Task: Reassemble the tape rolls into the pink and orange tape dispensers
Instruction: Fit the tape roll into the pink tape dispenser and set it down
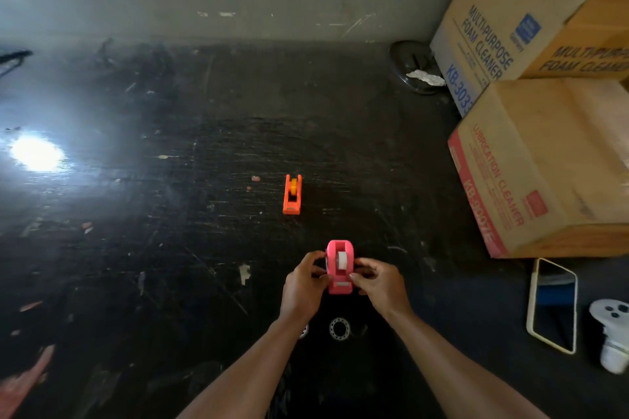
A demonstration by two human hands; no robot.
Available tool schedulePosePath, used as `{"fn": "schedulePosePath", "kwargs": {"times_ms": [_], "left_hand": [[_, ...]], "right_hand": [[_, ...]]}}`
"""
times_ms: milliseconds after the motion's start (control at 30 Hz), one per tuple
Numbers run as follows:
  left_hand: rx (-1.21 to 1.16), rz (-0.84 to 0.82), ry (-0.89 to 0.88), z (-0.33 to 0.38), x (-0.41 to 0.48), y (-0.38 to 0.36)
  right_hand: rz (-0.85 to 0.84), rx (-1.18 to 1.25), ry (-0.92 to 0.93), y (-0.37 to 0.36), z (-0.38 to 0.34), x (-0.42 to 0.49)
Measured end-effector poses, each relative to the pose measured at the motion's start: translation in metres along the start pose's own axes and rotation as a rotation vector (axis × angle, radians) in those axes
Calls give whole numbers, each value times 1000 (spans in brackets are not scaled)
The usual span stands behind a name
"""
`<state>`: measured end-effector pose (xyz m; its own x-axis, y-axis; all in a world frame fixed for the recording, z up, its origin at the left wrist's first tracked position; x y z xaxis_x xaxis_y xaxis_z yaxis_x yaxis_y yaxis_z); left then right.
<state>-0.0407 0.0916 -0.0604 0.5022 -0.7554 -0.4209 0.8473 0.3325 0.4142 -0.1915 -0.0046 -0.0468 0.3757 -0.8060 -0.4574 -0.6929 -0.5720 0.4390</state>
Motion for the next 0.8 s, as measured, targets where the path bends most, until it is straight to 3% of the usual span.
{"fn": "schedulePosePath", "kwargs": {"times_ms": [200,367,800], "left_hand": [[-1,-14,-3,-2,-6,-2],[1,-6,-2,-1,-5,-2],[37,-12,0,2,-8,-1]], "right_hand": [[4,-38,-1,2,5,-4],[68,-241,143,0,-10,-3],[-106,-584,347,-3,-39,8]]}}
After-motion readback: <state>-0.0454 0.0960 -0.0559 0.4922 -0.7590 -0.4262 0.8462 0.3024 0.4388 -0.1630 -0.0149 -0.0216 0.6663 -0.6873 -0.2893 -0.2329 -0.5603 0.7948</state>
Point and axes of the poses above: each hand's wrist, its own x-axis towards the middle knuckle, its own y-axis out of the back of the hand, z = x × y, the point moved 4 cm from there along x, towards the middle knuckle, and after that the axes turned 2 degrees about -y, right-handed, at the moved point
